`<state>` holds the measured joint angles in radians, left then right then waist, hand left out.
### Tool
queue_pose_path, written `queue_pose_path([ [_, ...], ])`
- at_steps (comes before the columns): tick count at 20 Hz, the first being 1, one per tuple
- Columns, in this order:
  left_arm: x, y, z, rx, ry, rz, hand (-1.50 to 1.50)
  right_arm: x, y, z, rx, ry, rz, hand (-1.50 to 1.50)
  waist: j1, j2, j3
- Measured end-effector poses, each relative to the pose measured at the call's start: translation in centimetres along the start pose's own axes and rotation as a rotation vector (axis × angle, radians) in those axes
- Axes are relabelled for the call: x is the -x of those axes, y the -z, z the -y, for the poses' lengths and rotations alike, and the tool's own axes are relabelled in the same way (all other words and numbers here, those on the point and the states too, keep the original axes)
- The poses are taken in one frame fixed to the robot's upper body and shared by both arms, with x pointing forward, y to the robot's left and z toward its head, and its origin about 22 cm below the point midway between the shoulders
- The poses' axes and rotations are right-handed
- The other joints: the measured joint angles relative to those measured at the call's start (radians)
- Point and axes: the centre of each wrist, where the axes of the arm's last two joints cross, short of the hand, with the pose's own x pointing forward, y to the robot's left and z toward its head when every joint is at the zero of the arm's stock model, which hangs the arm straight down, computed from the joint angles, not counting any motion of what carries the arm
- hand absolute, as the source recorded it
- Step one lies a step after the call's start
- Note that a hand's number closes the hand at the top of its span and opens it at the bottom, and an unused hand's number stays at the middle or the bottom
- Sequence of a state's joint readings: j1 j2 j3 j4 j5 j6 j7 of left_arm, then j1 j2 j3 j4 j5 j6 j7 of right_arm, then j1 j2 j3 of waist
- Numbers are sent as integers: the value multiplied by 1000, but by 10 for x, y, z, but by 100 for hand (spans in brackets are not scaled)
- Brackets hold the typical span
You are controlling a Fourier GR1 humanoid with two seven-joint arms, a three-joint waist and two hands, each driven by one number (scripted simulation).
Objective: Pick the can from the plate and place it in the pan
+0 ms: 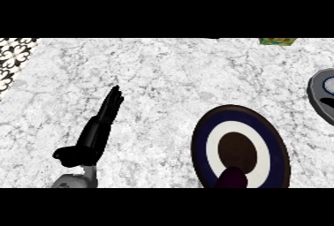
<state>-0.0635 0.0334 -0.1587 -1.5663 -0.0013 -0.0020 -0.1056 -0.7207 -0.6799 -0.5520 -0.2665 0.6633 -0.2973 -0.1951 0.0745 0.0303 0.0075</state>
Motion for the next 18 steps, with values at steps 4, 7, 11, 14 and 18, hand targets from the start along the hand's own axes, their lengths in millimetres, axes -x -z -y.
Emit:
queue_pose_path([
  [4, -1, 3, 0, -3, -1, 5, 0, -5, 2, -1, 22, 97, 52, -150, -6, 0, 1],
  [7, -2, 1, 1, -8, 4, 0, 0, -9, 4, 2, 85, 199, 91, -150, -11, -3, 1],
  [11, 0, -1, 0, -16, 8, -4, 0, -1, 5, 10, 132, 343, 108, -150, -22, -7, 0],
  [14, -2, -1, -2, -31, 8, -8, 0, 17, 3, 25, 129, 438, 104, -150, -33, -11, -1],
  [18, 1, -7, -6, -40, 7, -17, 0, 46, -4, 44, 88, 560, 119, -150, -45, -15, -1],
])
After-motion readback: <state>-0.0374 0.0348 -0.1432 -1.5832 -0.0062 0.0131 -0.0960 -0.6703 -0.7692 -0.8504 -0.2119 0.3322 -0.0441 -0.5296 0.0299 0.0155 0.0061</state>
